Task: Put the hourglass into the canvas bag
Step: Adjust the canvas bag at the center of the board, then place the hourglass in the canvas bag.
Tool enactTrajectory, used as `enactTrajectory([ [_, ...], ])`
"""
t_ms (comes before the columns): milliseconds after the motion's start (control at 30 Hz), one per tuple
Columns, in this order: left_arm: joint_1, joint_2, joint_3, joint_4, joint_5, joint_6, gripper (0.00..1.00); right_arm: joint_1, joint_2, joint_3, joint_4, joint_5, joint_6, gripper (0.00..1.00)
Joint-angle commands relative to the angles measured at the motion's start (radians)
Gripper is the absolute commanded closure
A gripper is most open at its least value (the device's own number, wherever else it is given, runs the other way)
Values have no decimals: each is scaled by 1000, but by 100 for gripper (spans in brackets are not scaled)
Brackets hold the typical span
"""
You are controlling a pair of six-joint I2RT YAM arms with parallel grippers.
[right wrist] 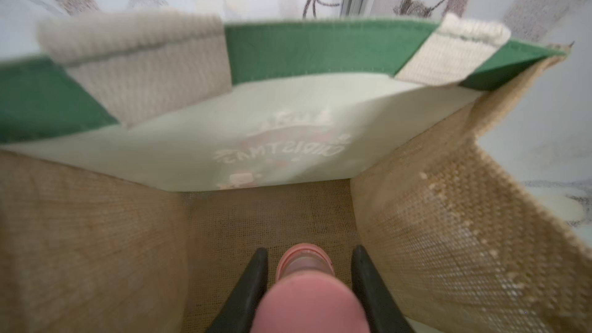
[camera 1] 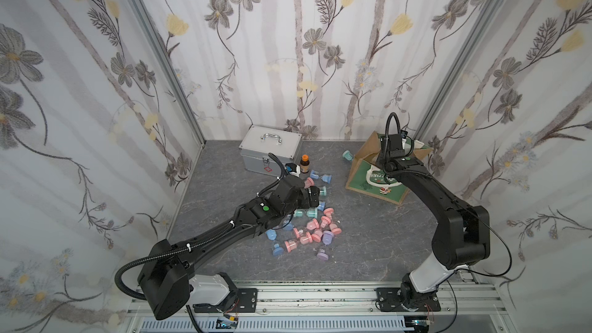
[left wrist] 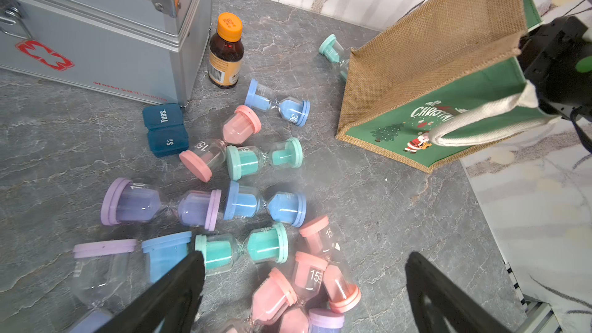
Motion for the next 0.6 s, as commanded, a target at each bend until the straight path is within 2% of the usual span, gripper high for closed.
enactTrajectory([
  [0, -1, 2, -4, 20, -13, 2, 0, -17, 10, -11, 5, -68, 28, 82],
  [167, -1, 3, -5, 22, -15, 2, 0, -43, 94, 41, -30, -106, 26, 79],
  [233, -1, 2, -3, 18, -19, 4, 0, -45, 116, 64, -89, -77, 29, 80],
  [433, 0, -1, -7, 22, -28, 8, 0, -45, 20, -59, -125, 64, 57, 79],
  [567, -1, 4, -9, 33, -21, 11, 0, -70, -60, -163, -160, 108, 112, 79],
])
